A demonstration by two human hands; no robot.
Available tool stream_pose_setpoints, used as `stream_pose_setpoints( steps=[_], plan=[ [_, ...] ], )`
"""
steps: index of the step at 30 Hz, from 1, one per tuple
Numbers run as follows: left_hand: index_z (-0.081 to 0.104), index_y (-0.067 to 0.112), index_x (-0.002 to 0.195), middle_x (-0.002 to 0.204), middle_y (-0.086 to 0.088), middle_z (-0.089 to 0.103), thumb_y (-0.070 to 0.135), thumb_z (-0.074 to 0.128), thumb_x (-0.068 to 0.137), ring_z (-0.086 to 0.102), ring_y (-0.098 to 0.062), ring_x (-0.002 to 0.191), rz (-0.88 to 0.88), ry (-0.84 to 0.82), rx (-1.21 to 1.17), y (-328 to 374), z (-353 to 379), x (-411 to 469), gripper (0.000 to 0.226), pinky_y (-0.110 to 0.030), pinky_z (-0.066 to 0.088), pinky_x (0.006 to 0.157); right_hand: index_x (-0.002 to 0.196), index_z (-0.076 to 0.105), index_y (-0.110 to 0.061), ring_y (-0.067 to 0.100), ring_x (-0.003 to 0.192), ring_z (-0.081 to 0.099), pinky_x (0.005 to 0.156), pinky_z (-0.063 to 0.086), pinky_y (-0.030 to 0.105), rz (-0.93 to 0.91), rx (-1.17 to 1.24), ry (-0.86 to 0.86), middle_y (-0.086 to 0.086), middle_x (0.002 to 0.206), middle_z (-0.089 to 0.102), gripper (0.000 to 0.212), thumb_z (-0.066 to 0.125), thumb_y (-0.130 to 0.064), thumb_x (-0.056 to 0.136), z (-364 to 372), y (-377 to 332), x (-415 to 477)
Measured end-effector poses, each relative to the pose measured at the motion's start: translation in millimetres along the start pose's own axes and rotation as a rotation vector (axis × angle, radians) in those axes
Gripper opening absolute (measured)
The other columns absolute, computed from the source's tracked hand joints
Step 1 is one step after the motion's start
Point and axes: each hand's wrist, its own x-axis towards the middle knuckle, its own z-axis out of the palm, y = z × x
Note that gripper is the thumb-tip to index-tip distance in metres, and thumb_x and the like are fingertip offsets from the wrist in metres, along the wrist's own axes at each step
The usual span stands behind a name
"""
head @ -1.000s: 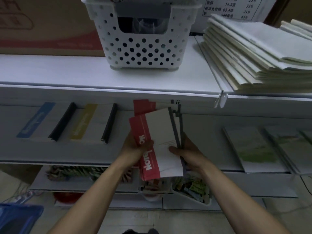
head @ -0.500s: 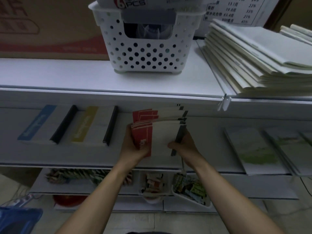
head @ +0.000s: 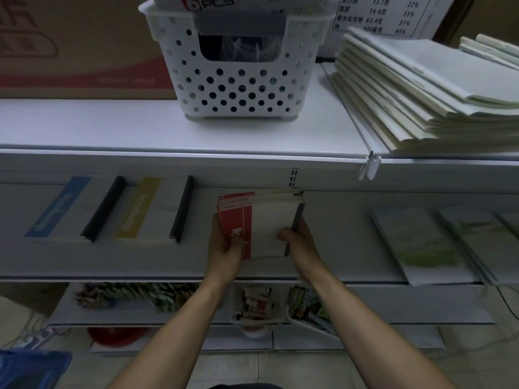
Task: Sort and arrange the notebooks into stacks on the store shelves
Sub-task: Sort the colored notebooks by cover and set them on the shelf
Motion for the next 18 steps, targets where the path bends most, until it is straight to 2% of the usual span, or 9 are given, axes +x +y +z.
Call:
stream_pose_setpoints(
  steps=[1, 3, 5, 6, 9, 12, 14, 16, 18],
  plan=[
    [0.048, 0.037, 0.13, 0.124, 0.009, 0.063, 0.043, 0.054, 0.082, 0.062, 0.002, 0.111, 0.011, -0.005, -0.003, 1, -2, 2, 0.049, -0.017, 0.05, 0.093, 0.143, 0.049, -0.016, 0.015, 0.113, 0.061, 0.077, 0.051, 0.016, -0.004, -0.007, -0.003, 0.002, 0.127, 0.064, 0.072, 0.054, -0.012, 0.072, -1, -1, 1],
    [0.048, 0.037, 0.131, 0.124, 0.011, 0.062, 0.044, 0.053, 0.082, 0.061, 0.003, 0.112, 0.028, -0.026, 0.012, 0, -5, 7, 0.05, -0.017, 0.051, 0.094, 0.139, 0.051, -0.018, 0.009, 0.107, 0.062, 0.072, 0.05, 0.014, -0.013, -0.017, -0.011, -0.002, 0.12, 0.065, 0.061, 0.055, -0.004, 0.08, -2, -3, 2],
    [0.049, 0.041, 0.123, 0.119, 0.013, 0.062, 0.043, 0.053, 0.08, 0.061, 0.007, 0.106, 0.028, -0.03, 0.005, -4, -5, 9, 0.043, -0.017, 0.051, 0.088, 0.131, 0.053, -0.026, 0.008, 0.099, 0.062, 0.065, 0.049, 0.013, -0.007, -0.031, -0.01, -0.003, 0.114, 0.065, 0.057, 0.051, 0.008, 0.085, -2, -1, 2],
    [0.049, 0.041, 0.119, 0.114, 0.012, 0.061, 0.041, 0.054, 0.079, 0.061, 0.01, 0.1, 0.04, -0.019, 0.002, -4, -4, 7, 0.04, -0.014, 0.05, 0.084, 0.126, 0.055, -0.03, 0.01, 0.098, 0.063, 0.065, 0.05, 0.015, -0.01, -0.042, 0.0, -0.002, 0.113, 0.066, 0.058, 0.05, 0.008, 0.084, -2, 0, 1],
    [0.046, 0.041, 0.115, 0.109, 0.011, 0.059, 0.028, 0.056, 0.084, 0.06, 0.011, 0.093, 0.065, -0.008, 0.013, -7, -1, 8, 0.035, -0.012, 0.048, 0.077, 0.118, 0.055, -0.044, 0.011, 0.104, 0.063, 0.079, 0.056, 0.028, -0.013, -0.04, 0.004, -0.004, 0.115, 0.066, 0.059, 0.051, -0.006, 0.073, 2, 3, 2],
    [0.043, 0.044, 0.115, 0.109, 0.016, 0.057, 0.015, 0.051, 0.089, 0.058, 0.014, 0.092, 0.048, -0.021, 0.013, -7, 3, 10, 0.04, -0.008, 0.048, 0.078, 0.118, 0.05, -0.051, 0.011, 0.11, 0.06, 0.096, 0.052, 0.037, -0.006, -0.049, 0.001, -0.012, 0.117, 0.063, 0.059, 0.051, -0.004, 0.082, 5, 6, 4],
    [0.044, 0.042, 0.117, 0.11, 0.016, 0.057, 0.011, 0.051, 0.092, 0.058, 0.017, 0.093, 0.027, -0.034, 0.018, -7, 3, 12, 0.041, -0.006, 0.046, 0.078, 0.12, 0.047, -0.047, 0.011, 0.113, 0.058, 0.096, 0.051, 0.032, 0.0, -0.09, -0.017, -0.016, 0.117, 0.061, 0.057, 0.049, 0.002, 0.092, 3, 6, 7],
    [0.045, 0.033, 0.123, 0.11, 0.017, 0.058, -0.001, 0.052, 0.096, 0.058, 0.019, 0.093, -0.018, -0.057, 0.041, -1, -4, 15, 0.044, -0.008, 0.045, 0.078, 0.123, 0.042, -0.041, 0.005, 0.112, 0.057, 0.088, 0.048, 0.018, 0.007, -0.173, -0.083, -0.02, 0.117, 0.056, 0.051, 0.048, 0.002, 0.096, -3, 1, 8],
    [0.045, 0.024, 0.132, 0.113, 0.012, 0.063, -0.005, 0.053, 0.096, 0.062, 0.012, 0.094, -0.118, -0.136, 0.073, 5, -16, 25, 0.047, -0.014, 0.05, 0.076, 0.129, 0.036, -0.035, -0.002, 0.107, 0.054, 0.086, 0.045, 0.012, 0.025, -0.264, -0.172, -0.016, 0.118, 0.053, 0.048, 0.05, -0.001, 0.098, -8, -6, 12]
  ],
)
